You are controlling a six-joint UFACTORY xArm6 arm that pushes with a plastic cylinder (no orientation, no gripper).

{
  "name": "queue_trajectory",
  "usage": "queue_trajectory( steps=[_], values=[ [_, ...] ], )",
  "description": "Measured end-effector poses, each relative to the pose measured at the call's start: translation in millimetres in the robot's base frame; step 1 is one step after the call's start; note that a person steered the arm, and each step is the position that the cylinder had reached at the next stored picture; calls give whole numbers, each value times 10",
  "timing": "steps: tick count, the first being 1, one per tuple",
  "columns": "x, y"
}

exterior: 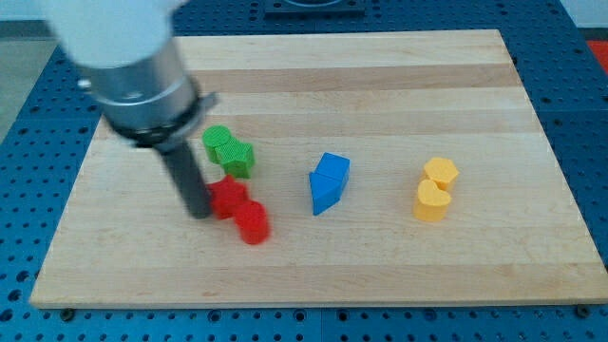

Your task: Move your arm towards the green circle

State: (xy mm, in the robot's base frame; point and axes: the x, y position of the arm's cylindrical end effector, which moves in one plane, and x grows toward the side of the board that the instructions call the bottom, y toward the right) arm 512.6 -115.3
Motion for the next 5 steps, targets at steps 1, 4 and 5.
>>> queue_trajectory(
  steps=[1,4,5],
  values=[
    [-17,64],
    [-17,284],
    [-16,-380]
  ],
)
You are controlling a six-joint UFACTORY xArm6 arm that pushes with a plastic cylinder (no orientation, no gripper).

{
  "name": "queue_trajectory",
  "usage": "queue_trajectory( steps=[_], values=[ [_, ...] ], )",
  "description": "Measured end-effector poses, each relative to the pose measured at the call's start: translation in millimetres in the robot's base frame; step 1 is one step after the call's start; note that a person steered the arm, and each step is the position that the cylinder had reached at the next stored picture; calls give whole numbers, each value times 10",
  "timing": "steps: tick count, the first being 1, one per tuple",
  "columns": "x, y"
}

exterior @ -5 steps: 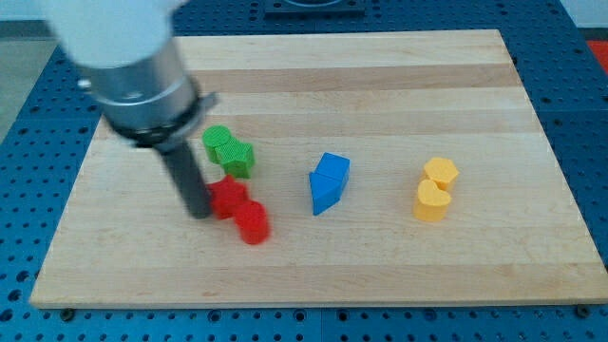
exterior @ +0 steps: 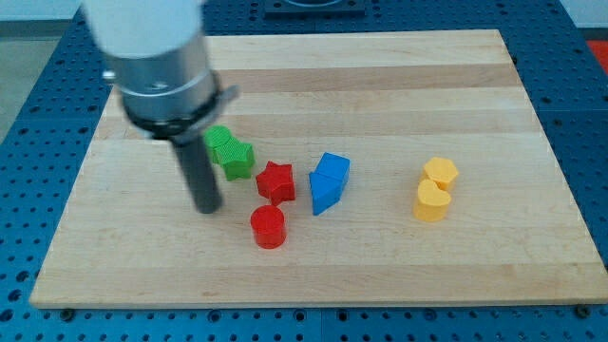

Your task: Move your arm towards the green circle

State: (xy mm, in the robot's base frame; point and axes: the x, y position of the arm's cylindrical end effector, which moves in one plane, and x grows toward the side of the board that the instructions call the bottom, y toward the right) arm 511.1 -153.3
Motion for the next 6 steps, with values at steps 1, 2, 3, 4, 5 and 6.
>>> queue_trajectory(
  steps=[1,2,3,4,5,6],
  values=[
    [22,-246],
    [-674,-308],
    [-1969,-307],
    [-2346,-304],
    [-2034,-110],
    [-1657,-20]
  ],
)
